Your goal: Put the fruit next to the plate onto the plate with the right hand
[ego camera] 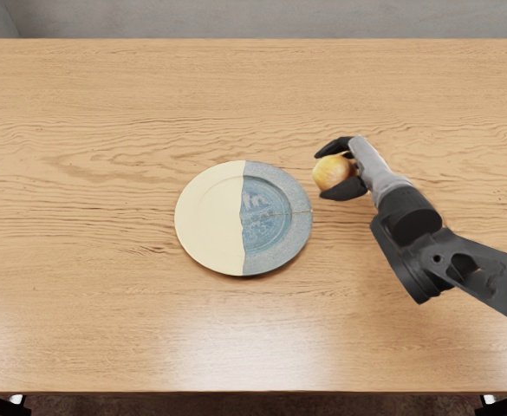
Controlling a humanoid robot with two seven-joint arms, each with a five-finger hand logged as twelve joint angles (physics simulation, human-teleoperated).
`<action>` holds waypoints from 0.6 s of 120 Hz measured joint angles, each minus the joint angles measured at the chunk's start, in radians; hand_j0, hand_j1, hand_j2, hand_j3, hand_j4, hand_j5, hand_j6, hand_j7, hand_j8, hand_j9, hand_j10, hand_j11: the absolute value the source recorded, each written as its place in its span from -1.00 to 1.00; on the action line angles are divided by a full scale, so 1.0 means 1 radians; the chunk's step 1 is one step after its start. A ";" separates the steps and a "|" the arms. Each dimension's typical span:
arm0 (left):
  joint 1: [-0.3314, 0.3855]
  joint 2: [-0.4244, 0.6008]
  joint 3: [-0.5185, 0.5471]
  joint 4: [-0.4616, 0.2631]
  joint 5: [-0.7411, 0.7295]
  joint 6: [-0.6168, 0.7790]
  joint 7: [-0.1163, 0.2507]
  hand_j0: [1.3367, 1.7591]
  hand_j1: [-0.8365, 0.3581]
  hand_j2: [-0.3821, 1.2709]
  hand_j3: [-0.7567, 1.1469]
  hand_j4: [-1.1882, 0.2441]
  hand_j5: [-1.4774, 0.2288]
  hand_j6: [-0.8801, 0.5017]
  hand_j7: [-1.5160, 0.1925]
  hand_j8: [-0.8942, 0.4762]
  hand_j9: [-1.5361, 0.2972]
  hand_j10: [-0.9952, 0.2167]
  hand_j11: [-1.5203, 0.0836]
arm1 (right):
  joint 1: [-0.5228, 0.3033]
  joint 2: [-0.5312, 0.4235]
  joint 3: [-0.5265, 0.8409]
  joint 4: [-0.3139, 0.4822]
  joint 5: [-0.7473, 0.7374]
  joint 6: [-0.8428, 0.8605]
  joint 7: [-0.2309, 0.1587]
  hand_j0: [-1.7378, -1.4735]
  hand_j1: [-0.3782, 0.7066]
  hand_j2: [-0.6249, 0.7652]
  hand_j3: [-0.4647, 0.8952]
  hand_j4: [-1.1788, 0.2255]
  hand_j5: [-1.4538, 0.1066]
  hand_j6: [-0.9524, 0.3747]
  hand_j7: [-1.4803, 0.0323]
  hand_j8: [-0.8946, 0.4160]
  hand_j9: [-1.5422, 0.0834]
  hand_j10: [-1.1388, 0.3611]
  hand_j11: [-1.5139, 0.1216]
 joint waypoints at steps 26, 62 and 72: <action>0.000 0.000 0.000 0.000 0.000 0.000 0.000 0.52 0.98 -0.54 -0.21 0.66 0.73 0.27 0.77 0.30 0.68 0.64 0.90 | 0.006 0.164 -0.049 -0.003 0.003 0.001 0.000 -0.36 -0.01 -0.06 -0.32 -0.13 -0.18 -0.10 -0.07 -0.08 -0.09 -0.05 -0.14; 0.000 0.000 0.000 0.000 0.000 0.000 0.000 0.52 0.98 -0.54 -0.21 0.66 0.73 0.27 0.77 0.31 0.68 0.64 0.90 | 0.013 0.163 0.006 0.012 0.001 0.015 0.000 -0.39 -0.64 -0.08 -0.32 0.42 0.53 0.24 0.63 0.20 0.58 0.32 0.54; 0.000 0.000 0.000 0.000 0.000 0.000 0.000 0.52 0.98 -0.54 -0.21 0.66 0.73 0.27 0.77 0.31 0.68 0.64 0.90 | -0.004 0.144 0.108 0.025 0.017 0.106 0.000 -0.39 -0.73 -0.09 -0.32 0.50 0.63 0.30 0.73 0.25 0.68 0.38 0.63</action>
